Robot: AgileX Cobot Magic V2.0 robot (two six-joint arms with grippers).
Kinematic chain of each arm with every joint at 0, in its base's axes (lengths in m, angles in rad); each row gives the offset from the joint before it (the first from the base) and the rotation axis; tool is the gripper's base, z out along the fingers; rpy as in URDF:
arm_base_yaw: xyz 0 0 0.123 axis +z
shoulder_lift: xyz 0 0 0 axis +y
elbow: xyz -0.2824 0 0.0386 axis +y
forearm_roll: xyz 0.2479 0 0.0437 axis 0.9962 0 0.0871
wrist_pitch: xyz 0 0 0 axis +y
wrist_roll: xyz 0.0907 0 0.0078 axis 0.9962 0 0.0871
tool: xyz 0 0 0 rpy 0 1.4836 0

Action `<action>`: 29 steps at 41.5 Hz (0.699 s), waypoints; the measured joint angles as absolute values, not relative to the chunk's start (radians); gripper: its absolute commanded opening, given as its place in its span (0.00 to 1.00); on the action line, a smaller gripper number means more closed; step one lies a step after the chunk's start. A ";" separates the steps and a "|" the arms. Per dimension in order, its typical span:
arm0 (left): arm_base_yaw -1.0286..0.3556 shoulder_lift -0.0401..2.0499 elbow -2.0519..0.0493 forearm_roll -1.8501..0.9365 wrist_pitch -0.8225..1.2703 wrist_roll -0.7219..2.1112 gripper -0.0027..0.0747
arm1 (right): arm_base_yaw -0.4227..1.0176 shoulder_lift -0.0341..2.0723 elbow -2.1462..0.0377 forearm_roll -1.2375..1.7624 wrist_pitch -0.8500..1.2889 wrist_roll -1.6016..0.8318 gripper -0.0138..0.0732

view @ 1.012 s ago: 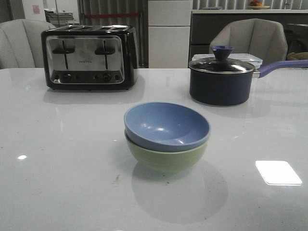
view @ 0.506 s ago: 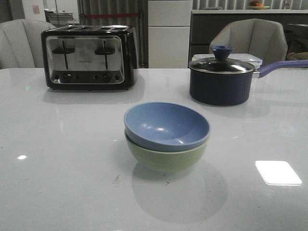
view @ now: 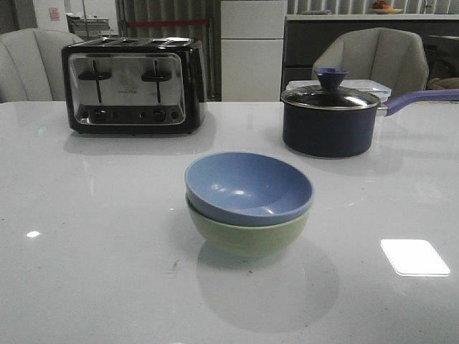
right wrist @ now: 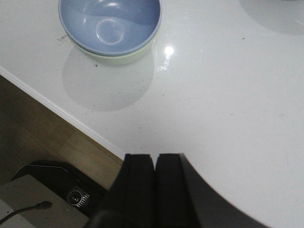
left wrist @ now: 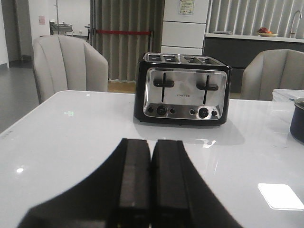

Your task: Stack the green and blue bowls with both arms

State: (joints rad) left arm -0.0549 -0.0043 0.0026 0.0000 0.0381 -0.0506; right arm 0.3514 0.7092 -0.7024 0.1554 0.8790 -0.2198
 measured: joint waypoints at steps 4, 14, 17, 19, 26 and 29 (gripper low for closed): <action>-0.055 -0.004 0.003 0.000 0.038 -0.051 0.15 | 0.351 0.709 -0.702 0.155 0.879 -0.220 0.22; -0.055 -0.004 0.003 0.000 0.038 -0.051 0.15 | 0.351 0.709 -0.702 0.155 0.879 -0.220 0.22; -0.055 -0.004 0.003 0.000 0.038 -0.051 0.15 | 0.351 0.709 -0.702 0.155 0.879 -0.220 0.22; -0.055 -0.004 0.003 0.000 0.038 -0.051 0.15 | 0.351 0.709 -0.702 0.155 0.879 -0.220 0.22; -0.055 -0.004 0.003 0.000 0.038 -0.051 0.15 | 0.334 0.683 -0.692 0.157 0.876 -0.220 0.22; -0.055 -0.004 0.003 0.000 0.038 -0.051 0.15 | 0.297 0.627 -0.656 0.157 0.845 -0.220 0.22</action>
